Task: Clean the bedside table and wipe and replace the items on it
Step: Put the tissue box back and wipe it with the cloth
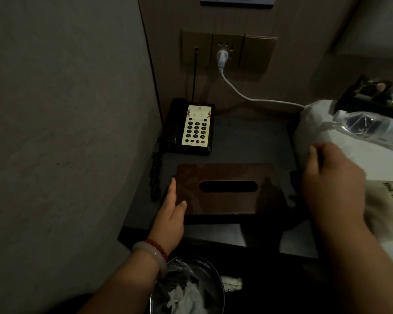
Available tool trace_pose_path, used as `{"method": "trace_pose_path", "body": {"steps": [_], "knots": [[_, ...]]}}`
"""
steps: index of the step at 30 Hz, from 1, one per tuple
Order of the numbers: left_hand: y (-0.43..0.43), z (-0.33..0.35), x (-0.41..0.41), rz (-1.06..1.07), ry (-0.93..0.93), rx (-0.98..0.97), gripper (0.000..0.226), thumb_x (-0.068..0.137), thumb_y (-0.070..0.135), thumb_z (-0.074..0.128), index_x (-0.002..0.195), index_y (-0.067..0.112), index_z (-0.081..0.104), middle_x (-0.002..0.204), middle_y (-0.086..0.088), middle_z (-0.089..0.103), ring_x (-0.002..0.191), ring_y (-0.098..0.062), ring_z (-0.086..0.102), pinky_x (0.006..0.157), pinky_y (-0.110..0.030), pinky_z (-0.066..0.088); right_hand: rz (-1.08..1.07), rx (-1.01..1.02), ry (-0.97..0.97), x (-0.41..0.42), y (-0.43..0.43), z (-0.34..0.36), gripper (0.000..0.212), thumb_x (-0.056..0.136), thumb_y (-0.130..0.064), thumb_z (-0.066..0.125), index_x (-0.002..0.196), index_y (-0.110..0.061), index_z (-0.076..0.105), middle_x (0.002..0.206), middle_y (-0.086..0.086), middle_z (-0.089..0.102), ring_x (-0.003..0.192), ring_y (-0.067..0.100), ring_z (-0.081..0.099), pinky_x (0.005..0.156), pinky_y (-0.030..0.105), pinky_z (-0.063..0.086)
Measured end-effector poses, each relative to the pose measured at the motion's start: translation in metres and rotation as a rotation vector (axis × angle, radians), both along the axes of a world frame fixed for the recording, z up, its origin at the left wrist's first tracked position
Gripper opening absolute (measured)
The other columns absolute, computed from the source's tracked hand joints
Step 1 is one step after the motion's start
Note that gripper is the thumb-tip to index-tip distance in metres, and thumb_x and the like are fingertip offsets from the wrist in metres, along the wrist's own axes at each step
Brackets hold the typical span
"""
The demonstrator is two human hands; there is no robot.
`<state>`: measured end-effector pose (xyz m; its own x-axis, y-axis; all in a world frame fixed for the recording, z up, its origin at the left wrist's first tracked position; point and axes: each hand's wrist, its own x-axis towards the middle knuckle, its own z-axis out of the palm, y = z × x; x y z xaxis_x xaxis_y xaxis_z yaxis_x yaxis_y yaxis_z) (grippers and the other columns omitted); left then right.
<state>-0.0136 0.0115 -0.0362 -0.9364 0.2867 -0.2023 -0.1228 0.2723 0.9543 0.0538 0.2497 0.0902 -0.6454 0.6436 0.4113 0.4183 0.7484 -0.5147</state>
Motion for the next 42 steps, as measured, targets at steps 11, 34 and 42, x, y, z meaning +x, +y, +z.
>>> {"method": "trace_pose_path", "body": {"steps": [11,34,42], "knots": [[-0.002,0.002,-0.002,0.004,-0.023,0.051,0.059,0.101,0.015,0.041,0.15,0.033,0.014,0.142,0.013,0.031,0.129,0.003,0.027,0.096,-0.007,0.025,0.692,0.176,-0.49,-0.067,-0.121,-0.088,0.053,0.097,-0.052,0.023,0.147,-0.045,0.006,0.158,-0.008,-0.011,0.144,0.023,-0.015,0.109,0.055,-0.014],[0.014,-0.004,0.012,-0.076,0.239,-0.197,0.053,0.103,0.021,0.027,0.149,0.027,0.002,0.152,0.019,0.001,0.134,0.011,0.003,0.092,0.01,0.003,0.151,0.073,-0.771,-0.076,-0.044,-0.079,0.056,0.097,-0.054,0.015,0.149,-0.036,0.009,0.159,0.005,0.005,0.144,0.037,-0.004,0.112,0.061,-0.004],[0.017,0.006,0.016,-0.08,0.274,-0.312,0.054,0.103,0.023,0.026,0.152,0.025,0.004,0.158,0.014,-0.001,0.12,0.012,0.013,0.084,0.01,0.012,0.311,0.165,-0.716,-0.016,-0.04,-0.082,0.058,0.091,-0.066,0.023,0.144,-0.053,0.004,0.159,-0.008,-0.007,0.145,0.028,-0.008,0.108,0.065,0.003]]}}
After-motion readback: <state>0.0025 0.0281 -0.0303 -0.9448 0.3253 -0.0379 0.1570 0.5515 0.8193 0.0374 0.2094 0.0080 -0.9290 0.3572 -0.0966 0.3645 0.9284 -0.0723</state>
